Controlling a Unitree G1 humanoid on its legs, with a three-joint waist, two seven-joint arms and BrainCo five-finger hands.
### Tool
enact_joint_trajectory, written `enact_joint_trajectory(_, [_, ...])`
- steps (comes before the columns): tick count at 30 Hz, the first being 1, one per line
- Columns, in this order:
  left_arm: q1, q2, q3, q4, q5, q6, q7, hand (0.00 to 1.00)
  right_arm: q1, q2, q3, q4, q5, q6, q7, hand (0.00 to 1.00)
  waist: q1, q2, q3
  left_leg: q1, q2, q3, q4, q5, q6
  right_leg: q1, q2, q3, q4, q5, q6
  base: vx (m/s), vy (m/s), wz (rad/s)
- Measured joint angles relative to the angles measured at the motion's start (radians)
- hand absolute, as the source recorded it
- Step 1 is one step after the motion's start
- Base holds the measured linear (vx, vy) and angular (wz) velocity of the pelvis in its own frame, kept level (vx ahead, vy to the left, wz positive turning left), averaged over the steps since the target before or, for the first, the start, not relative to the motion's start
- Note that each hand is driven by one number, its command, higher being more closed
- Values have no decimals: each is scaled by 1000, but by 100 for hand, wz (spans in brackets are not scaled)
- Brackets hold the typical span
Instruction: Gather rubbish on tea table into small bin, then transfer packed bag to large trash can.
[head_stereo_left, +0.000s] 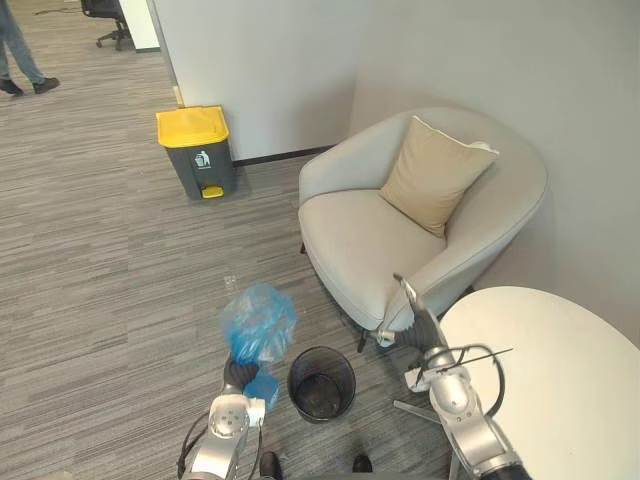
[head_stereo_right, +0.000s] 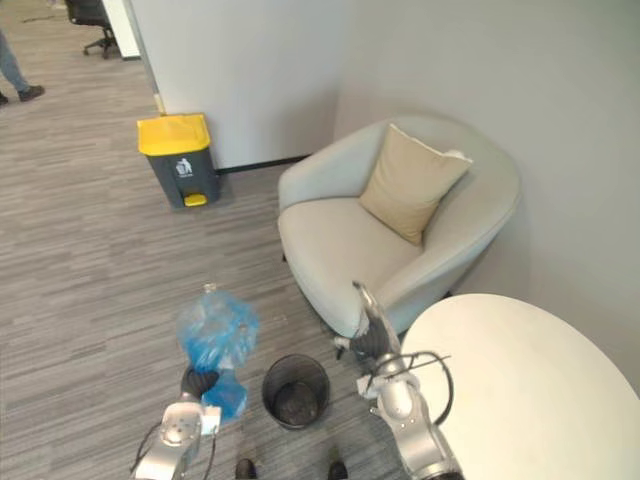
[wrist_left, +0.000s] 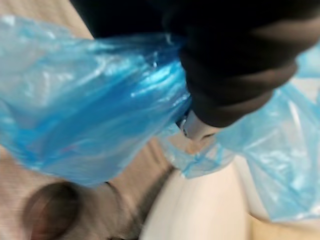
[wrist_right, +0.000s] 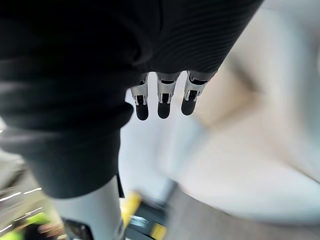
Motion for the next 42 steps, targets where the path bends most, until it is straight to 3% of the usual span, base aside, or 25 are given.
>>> enact_joint_trajectory(8, [23,-13,144,247,-47,9,-51,100,-13,45,-136,362,114,60,13,0,17,11,11,33,-14,-6,0,-21,0,39,-11,-9,0,-5,6,59,21,3])
enact_joint_trajectory(17, [25,-31,186,335,-48,10,-54,100,-60,45,-188,514,145,67,2,0,23,27,36,70,-16,2,0,-26,4,70,-14,-3,6,-21,6,16,5,-3])
enact_joint_trajectory(22, [-2,-48,222,349,-48,6,-55,100,-85,47,-197,520,144,68,-8,0,30,27,69,69,-14,50,1,-27,5,24,-13,45,50,-24,8,-18,23,-29])
enact_joint_trajectory(27, [-49,-69,219,346,-48,4,-54,100,-100,86,-195,472,141,78,-33,0,46,4,102,48,-9,116,11,-34,18,-50,-14,90,113,-13,19,-37,26,-37])
enact_joint_trajectory(28, [-69,-75,223,340,-47,4,-54,100,-100,96,-196,453,141,79,-39,0,45,1,104,6,2,122,56,-42,31,-94,-15,92,148,15,32,-85,26,-13])
enact_joint_trajectory(29, [-83,-93,234,307,-47,-2,-53,100,-103,107,-196,420,141,82,-43,0,51,21,116,-35,40,134,107,-54,47,-146,-4,80,248,11,21,-67,31,-7])
enact_joint_trajectory(30, [-86,-94,235,298,-47,-4,-53,100,-102,112,-196,410,141,82,-44,0,51,20,120,-39,42,130,119,-56,48,-167,-10,71,344,-35,6,-72,0,16])
enact_joint_trajectory(31, [-86,-101,232,283,-48,-3,-53,100,-94,123,-196,396,141,83,-45,0,51,17,126,-35,37,116,142,-60,55,-179,-33,63,543,-121,1,-41,-52,45])
enact_joint_trajectory(32, [-78,-102,232,259,-47,-4,-52,100,-90,131,-189,386,141,80,-45,0,52,7,123,-38,30,97,173,-68,59,-155,-55,74,672,-168,15,-69,-114,52])
enact_joint_trajectory(34, [-68,-101,243,239,-47,-4,-52,100,-90,132,-174,385,141,77,-45,0,63,-8,116,-63,28,80,206,-69,58,-118,-66,84,714,-203,24,-100,-149,33])
enact_joint_trajectory(36, [-63,-103,254,230,-47,-2,-50,100,-114,132,-169,385,141,74,-46,0,84,-24,108,-127,39,74,264,-67,55,-64,-60,100,620,-277,21,-148,-177,8])
enact_joint_trajectory(37, [-58,-116,253,232,-48,0,-49,100,-131,128,-170,386,142,75,-48,0,90,-19,110,-148,55,71,283,-57,34,-29,-42,85,517,-307,9,-209,-209,-17])
enact_joint_trajectory(38, [-55,-125,251,230,-47,-2,-45,100,-141,124,-169,386,143,75,-55,0,100,6,110,-176,77,66,286,-43,15,8,-19,62,413,-335,-17,-230,-206,-13])
enact_joint_trajectory(39, [-55,-129,251,233,-47,-2,-46,100,-146,124,-169,386,143,75,-59,0,101,21,113,-186,82,56,286,-37,14,14,-10,55,389,-341,-20,-297,-187,17])
enact_joint_trajectory(40, [-59,-143,246,240,-48,0,-46,100,-139,120,-169,387,144,76,-68,0,91,59,120,-196,103,31,279,-21,-1,19,12,17,379,-326,-32,-269,-130,50])
enact_joint_trajectory(41, [-50,-163,240,238,-48,-1,-47,100,-118,114,-170,388,144,82,-73,0,81,79,117,-193,109,10,248,-4,-9,15,24,-14,388,-325,-42,-429,-203,94])
enact_joint_trajectory(42, [-40,-166,236,237,-48,-1,-50,100,-93,106,-172,388,144,90,-81,0,69,87,109,-189,111,6,199,-29,-42,10,26,-62,383,-318,-64,-346,-166,80])
